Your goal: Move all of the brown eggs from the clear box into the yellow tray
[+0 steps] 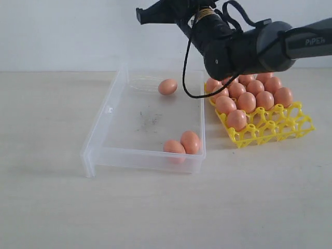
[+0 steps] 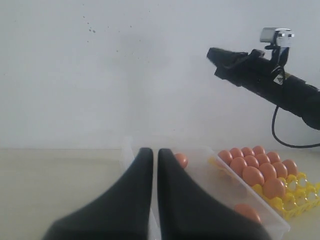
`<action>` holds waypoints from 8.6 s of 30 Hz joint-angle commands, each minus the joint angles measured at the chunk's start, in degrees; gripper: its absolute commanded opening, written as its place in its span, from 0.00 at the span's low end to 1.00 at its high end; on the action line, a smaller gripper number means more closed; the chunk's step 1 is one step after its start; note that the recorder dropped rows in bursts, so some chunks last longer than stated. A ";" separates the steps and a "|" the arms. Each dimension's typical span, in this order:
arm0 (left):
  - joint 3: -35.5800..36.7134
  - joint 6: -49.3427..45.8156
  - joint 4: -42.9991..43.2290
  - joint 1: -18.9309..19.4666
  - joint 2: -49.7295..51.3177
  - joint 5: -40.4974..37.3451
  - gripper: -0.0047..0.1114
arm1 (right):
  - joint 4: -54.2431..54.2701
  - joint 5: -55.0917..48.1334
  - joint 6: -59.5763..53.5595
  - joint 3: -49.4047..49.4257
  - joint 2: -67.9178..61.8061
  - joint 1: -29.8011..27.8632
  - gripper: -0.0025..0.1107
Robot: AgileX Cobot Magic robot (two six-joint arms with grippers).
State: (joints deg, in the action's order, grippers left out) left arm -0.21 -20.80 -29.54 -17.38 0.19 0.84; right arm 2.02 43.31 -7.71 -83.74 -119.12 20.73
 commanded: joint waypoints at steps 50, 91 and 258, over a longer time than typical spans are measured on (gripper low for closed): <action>0.21 -0.22 0.17 0.22 -0.19 0.37 0.07 | 47.48 -83.08 -7.93 -45.46 -29.13 -15.58 0.41; 0.21 -0.22 0.17 0.22 -0.19 0.37 0.07 | 33.95 -93.00 -7.37 -56.31 -32.33 -12.83 0.45; 0.21 -1.32 0.95 0.22 -0.19 1.27 0.07 | 10.49 -107.44 -44.17 -62.54 -29.20 -4.15 0.62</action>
State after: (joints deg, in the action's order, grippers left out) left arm -0.21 -21.67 -28.99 -17.38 0.19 1.65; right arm 19.75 -67.58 -50.79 -146.11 -148.24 15.13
